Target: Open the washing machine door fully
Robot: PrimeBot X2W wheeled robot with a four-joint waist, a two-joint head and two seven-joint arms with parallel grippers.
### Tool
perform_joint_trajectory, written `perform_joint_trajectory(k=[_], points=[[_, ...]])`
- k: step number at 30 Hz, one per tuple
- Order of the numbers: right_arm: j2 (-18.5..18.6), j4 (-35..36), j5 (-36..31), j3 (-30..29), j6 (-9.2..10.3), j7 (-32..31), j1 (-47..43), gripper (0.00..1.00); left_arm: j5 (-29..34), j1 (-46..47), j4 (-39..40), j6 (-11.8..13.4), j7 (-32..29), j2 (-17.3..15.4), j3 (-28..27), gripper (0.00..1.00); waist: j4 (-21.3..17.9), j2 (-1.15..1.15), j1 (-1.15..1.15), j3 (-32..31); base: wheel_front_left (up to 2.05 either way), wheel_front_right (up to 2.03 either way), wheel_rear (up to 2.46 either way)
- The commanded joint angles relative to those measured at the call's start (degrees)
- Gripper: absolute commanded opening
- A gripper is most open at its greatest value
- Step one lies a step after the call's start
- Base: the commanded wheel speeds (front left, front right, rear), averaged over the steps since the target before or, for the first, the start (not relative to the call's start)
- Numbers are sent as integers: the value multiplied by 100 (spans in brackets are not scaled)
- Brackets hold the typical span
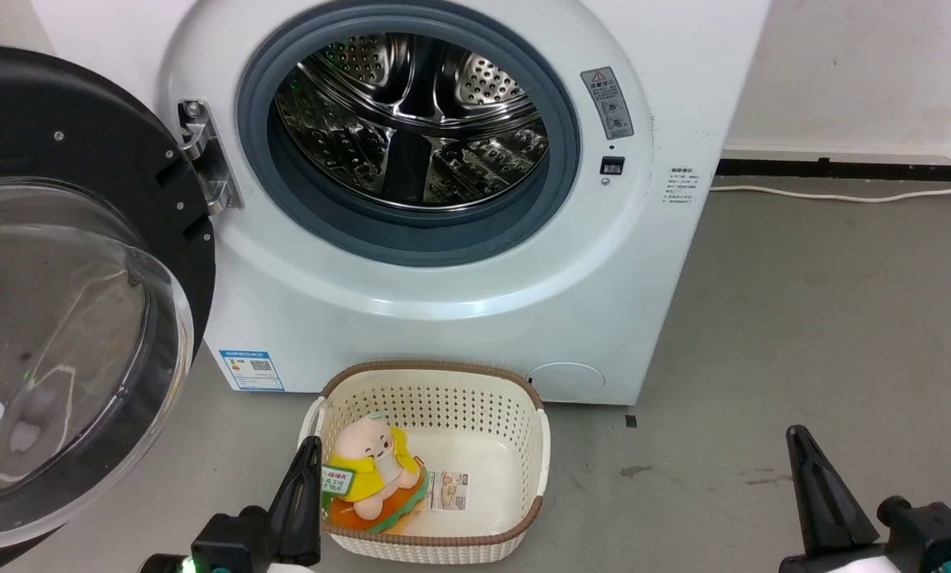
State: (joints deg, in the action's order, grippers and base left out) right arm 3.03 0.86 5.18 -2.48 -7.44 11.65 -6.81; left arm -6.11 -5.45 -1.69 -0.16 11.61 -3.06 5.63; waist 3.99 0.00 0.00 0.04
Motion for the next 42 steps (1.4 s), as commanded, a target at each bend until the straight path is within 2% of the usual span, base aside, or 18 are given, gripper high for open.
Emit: perform_joint_trajectory(k=[1,42], points=[[-3,-10,-23,15,-1,-26,82,0,51,108,31,4,-25,2,-28,0,-6,0,0,0,0,0,0],[-8,-42,-227,111,-2,-496,329,0,282,288,88,9,-494,9,-249,0,-168,0,0,-2,0,0,0]])
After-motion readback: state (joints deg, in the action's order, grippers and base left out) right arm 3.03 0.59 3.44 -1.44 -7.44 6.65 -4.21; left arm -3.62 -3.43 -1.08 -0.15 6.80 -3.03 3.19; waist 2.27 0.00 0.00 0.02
